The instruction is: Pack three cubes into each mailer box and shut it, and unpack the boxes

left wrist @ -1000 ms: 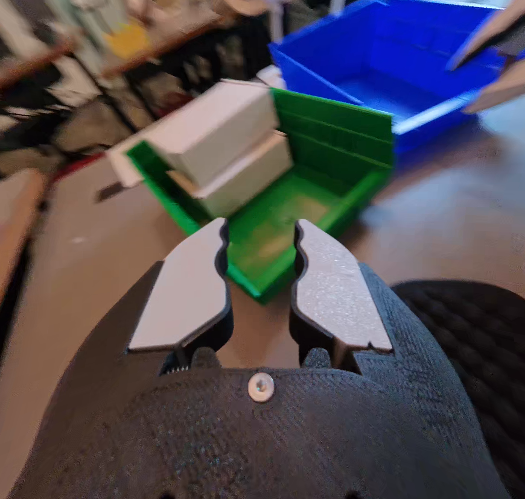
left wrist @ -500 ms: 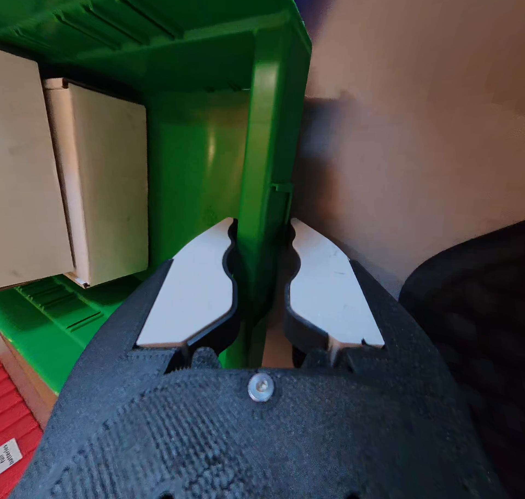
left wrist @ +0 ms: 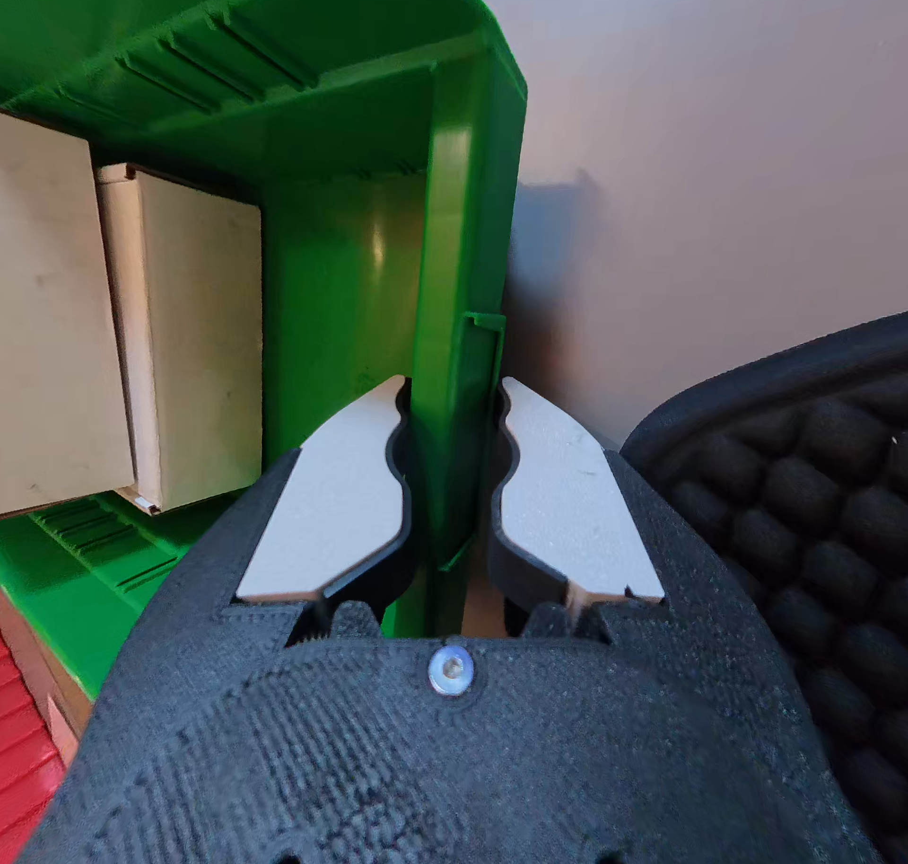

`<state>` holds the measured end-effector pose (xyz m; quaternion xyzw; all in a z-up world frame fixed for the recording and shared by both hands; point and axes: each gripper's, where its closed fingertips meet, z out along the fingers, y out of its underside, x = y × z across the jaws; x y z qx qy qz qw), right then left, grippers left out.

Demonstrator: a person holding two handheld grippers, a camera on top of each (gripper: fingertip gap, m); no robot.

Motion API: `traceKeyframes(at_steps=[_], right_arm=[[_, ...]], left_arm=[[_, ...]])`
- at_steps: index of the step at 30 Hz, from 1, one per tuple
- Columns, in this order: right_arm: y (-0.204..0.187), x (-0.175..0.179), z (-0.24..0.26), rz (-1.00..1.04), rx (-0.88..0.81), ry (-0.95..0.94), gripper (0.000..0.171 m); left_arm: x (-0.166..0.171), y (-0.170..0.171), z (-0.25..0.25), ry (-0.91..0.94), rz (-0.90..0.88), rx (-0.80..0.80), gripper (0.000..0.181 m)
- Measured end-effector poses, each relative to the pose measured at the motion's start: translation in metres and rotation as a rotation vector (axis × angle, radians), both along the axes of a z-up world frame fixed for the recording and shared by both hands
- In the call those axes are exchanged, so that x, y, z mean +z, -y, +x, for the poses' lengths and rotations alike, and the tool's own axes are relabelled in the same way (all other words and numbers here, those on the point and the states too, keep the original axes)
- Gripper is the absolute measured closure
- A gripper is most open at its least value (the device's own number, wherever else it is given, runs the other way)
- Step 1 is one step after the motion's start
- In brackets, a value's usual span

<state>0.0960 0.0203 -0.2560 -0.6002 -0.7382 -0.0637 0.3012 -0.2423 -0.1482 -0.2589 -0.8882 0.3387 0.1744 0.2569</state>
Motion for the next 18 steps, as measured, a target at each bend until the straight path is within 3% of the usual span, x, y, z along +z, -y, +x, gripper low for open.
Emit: traceKeyframes(at_steps=[1,7,16,18], right_arm=[[-0.006,-0.001,0.013,0.009,-0.017,0.012,0.141],[-0.054,-0.001,0.059,0.089,-0.032,0.079,0.142],[-0.135,0.0,0.07,0.157,-0.035,0.125,0.141],[-0.143,0.003,0.068,0.155,-0.072,0.093,0.131]], left_arm=[[0.0,-0.001,0.0,0.003,0.006,0.005,0.15],[0.0,-0.009,-0.008,0.021,0.01,0.037,0.15],[0.0,-0.033,-0.043,0.04,0.035,0.07,0.15],[0.001,-0.04,-0.052,0.041,0.048,0.076,0.15]])
